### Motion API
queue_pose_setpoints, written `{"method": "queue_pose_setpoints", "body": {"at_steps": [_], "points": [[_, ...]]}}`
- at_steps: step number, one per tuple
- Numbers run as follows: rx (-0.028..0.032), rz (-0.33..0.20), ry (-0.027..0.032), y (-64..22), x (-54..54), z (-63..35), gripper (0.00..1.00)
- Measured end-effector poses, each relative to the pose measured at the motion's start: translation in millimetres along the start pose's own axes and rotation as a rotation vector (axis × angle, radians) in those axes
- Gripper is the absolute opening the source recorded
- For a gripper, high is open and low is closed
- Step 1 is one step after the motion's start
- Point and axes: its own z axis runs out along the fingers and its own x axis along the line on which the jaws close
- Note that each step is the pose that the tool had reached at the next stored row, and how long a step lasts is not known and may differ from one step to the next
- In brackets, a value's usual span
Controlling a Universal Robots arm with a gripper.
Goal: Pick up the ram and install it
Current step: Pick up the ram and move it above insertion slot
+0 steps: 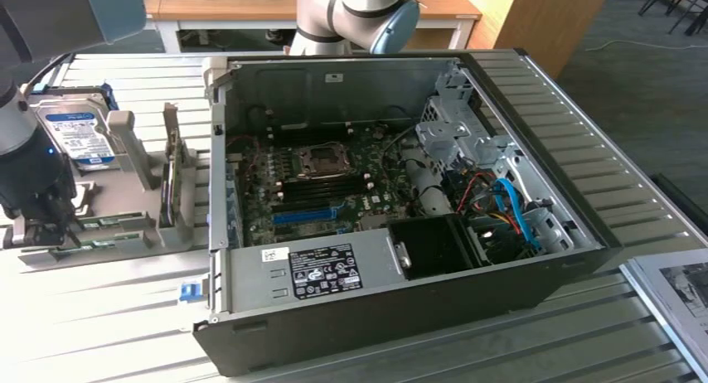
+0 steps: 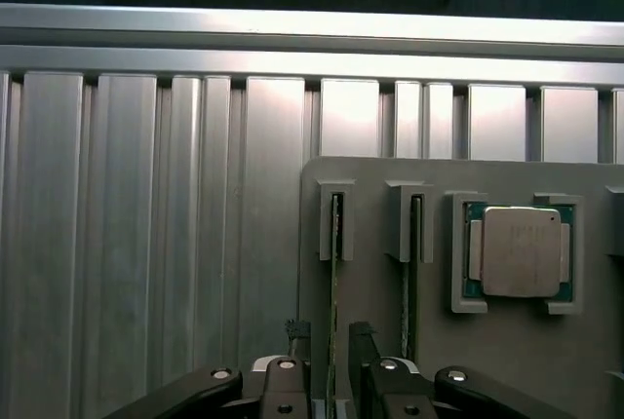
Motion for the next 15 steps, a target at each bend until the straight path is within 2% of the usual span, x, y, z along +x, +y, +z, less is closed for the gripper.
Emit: {"method": "queue_pose_setpoints", "body": {"at_steps": [5, 15], "points": [[0.0005, 0.000, -0.0002, -1.4, 0.0, 0.2, 0.29], [-0.0024, 0.000, -0.0001, -19.7, 0.0, -0.6, 0.29]]}}
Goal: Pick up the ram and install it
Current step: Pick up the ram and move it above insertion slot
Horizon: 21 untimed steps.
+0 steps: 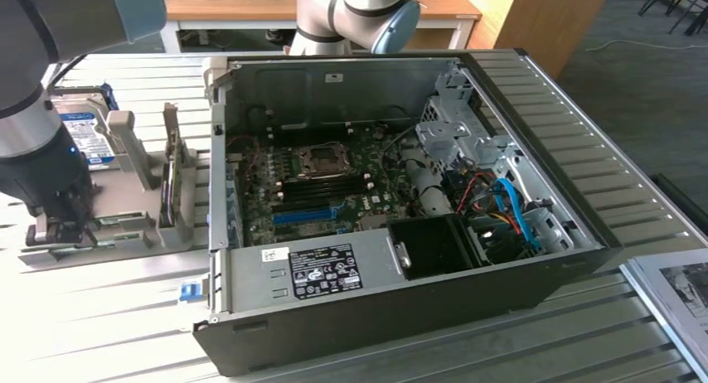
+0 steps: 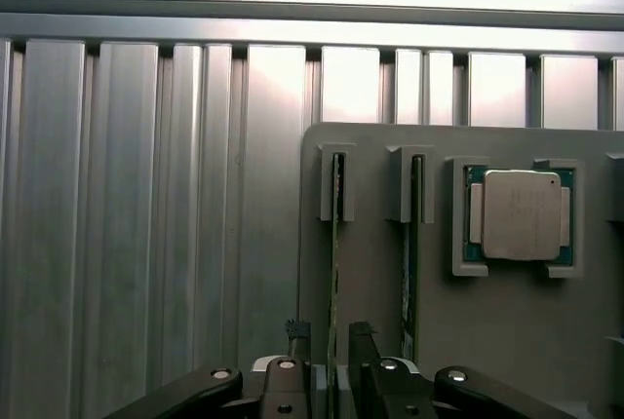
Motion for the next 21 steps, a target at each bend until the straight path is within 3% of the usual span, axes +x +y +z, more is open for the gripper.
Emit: {"method": "queue_pose_setpoints", "body": {"at_steps": [4, 21], "points": [[-0.0002, 0.000, -0.0001, -4.3, 0.0, -0.1, 0.29], [-0.0005, 0.000, 0.0001, -4.7, 0.0, 9.1, 0.29]]}}
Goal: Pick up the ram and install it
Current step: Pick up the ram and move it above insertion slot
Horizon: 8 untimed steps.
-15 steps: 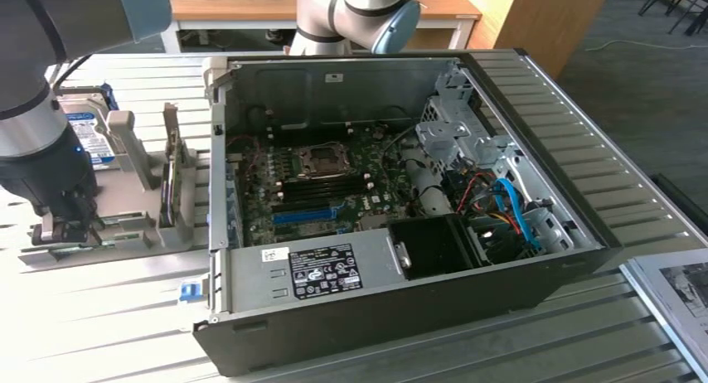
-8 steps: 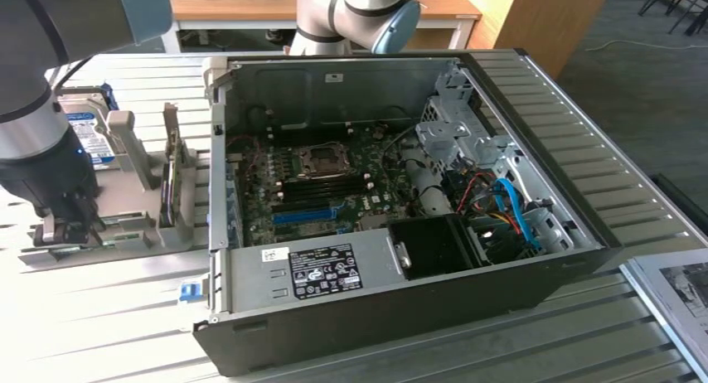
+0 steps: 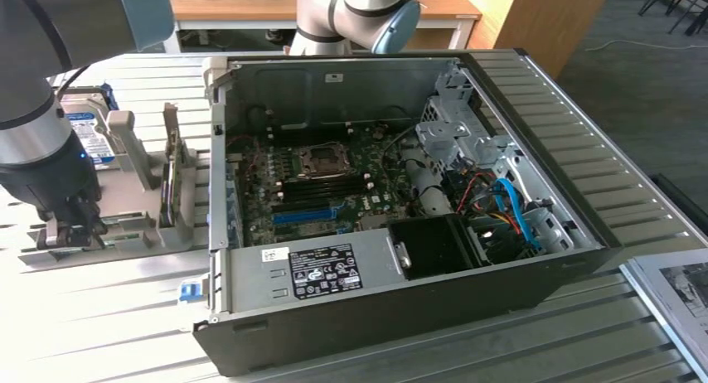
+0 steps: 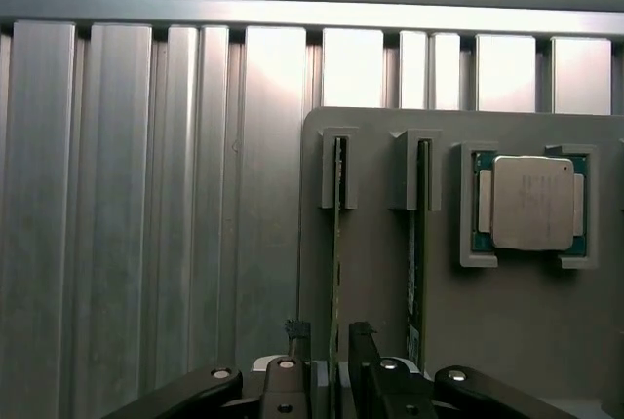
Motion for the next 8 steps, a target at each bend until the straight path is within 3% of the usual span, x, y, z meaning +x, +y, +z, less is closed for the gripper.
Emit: {"method": "queue_pose_setpoints", "body": {"at_steps": [8], "points": [[0.0001, 0.000, -0.0001, 0.0, -1.3, 0.2, 0.29]]}}
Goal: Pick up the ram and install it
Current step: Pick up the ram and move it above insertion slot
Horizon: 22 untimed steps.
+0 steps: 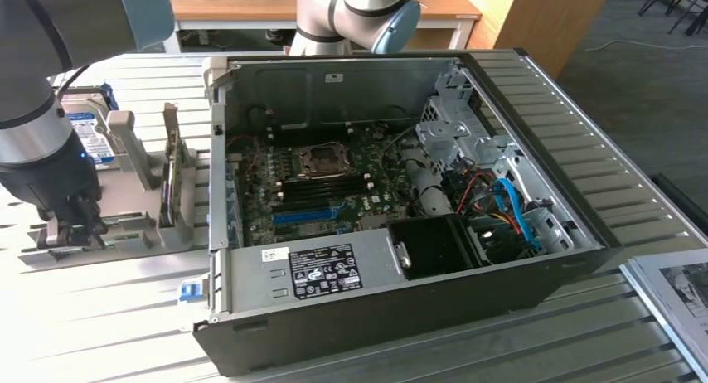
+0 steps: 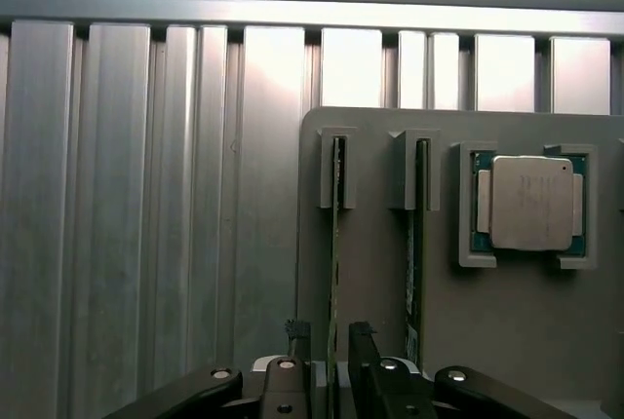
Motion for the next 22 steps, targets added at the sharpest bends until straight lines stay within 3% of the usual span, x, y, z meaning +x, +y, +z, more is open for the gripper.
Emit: {"method": "queue_pose_setpoints", "body": {"at_steps": [16, 22], "points": [[0.0001, 0.000, 0.0000, 0.0, -2.5, 0.2, 0.29], [0.0000, 0.000, 0.0000, 0.0, -2.5, 0.1, 0.21]]}}
